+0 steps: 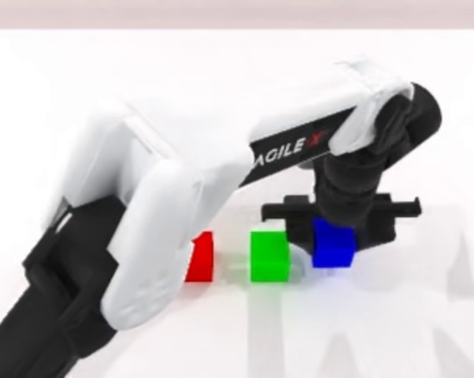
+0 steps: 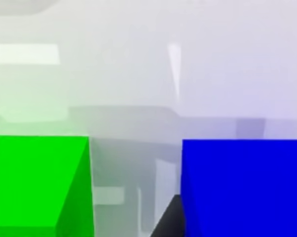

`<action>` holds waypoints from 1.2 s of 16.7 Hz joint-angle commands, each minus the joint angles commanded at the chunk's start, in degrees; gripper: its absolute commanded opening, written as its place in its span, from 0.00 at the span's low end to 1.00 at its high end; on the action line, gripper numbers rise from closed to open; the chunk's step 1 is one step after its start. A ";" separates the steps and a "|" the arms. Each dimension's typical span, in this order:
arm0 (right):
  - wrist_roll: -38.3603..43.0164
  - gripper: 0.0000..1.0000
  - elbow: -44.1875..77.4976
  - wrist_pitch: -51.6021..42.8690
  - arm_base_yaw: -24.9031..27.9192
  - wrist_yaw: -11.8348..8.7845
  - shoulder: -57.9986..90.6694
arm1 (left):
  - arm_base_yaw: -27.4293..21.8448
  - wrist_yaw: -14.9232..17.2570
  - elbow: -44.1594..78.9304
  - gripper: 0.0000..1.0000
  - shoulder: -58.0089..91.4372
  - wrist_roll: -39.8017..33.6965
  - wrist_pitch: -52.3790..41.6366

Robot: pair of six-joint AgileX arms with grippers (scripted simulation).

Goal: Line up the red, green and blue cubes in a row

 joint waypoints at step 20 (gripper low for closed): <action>0.00 1.00 0.00 0.00 0.00 0.00 0.00 | 0.00 0.00 0.00 1.00 0.00 0.00 0.00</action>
